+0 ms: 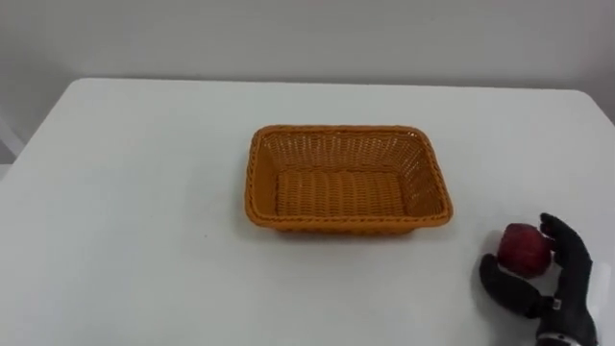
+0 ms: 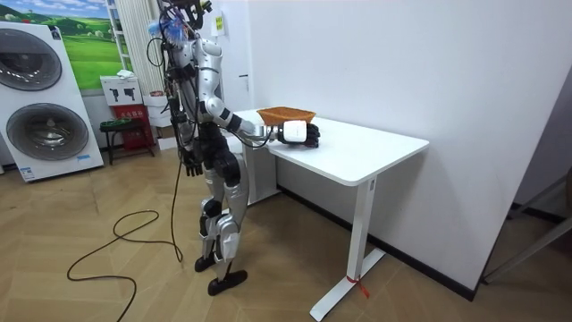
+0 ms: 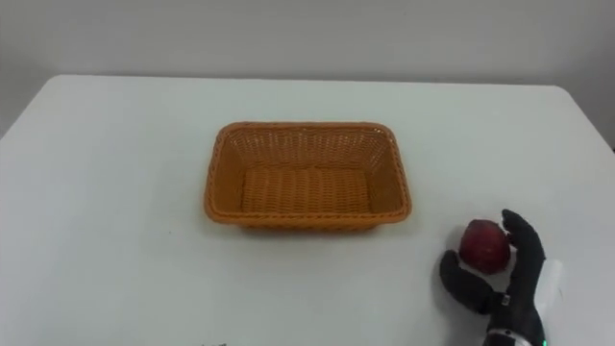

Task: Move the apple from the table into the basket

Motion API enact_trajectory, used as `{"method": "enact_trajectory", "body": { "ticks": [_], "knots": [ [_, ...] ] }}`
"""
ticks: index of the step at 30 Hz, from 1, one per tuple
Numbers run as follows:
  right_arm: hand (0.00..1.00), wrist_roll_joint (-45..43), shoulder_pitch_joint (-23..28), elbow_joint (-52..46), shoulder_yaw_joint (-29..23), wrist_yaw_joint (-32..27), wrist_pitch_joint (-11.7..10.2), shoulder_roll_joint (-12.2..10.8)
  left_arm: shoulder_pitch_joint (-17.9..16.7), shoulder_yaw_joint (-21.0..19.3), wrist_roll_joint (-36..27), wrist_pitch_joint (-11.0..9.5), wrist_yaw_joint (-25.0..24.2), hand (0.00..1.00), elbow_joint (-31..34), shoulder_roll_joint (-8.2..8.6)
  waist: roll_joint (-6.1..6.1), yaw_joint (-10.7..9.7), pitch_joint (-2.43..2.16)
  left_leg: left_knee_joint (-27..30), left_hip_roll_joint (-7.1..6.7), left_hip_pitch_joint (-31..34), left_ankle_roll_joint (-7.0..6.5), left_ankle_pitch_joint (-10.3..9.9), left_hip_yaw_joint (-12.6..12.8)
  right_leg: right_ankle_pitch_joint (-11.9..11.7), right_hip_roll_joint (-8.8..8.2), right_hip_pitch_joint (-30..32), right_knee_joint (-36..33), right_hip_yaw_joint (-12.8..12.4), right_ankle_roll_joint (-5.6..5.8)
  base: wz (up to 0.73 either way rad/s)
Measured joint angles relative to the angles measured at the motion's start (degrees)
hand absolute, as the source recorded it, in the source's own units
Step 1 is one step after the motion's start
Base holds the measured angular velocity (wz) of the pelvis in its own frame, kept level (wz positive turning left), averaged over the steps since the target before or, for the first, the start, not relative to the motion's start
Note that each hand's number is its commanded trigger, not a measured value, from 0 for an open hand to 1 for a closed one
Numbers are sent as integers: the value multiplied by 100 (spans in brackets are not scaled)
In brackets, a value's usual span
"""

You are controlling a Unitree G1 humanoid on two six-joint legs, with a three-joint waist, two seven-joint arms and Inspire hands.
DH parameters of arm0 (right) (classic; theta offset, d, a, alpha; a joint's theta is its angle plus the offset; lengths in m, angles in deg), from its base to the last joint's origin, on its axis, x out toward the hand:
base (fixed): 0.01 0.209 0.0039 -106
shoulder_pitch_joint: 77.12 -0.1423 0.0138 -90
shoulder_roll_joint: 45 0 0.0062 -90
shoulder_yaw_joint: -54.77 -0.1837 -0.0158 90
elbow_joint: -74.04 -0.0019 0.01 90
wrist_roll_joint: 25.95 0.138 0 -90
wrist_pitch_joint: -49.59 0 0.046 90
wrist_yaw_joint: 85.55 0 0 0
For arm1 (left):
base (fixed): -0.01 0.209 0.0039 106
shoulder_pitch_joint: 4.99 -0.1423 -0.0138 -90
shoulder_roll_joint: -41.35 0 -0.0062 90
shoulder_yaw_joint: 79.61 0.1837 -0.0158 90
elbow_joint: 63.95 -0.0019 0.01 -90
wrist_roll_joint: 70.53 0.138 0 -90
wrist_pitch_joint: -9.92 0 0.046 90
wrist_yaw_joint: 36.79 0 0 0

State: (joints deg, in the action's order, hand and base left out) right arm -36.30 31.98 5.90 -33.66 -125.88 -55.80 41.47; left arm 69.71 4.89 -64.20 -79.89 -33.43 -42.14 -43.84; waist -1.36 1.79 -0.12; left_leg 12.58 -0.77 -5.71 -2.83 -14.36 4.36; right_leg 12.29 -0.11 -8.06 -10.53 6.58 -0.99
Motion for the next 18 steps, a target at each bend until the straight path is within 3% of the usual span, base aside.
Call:
{"method": "enact_trajectory", "body": {
  "ticks": [6,18],
  "knots": [
    [100,-102,-27,74,-40,-153,0,103,3,5,0,0,28,0,1,0,8,8,0,4,3,-2,5,2,5,0,10,-2,11,-1,-1,0],
    [100,81,-165,119,113,-194,-9,83,-4,30,-1,-11,117,0,10,-2,-9,19,0,3,-1,0,6,3,21,-4,11,-38,87,-1,-2,0]
  ]
}}
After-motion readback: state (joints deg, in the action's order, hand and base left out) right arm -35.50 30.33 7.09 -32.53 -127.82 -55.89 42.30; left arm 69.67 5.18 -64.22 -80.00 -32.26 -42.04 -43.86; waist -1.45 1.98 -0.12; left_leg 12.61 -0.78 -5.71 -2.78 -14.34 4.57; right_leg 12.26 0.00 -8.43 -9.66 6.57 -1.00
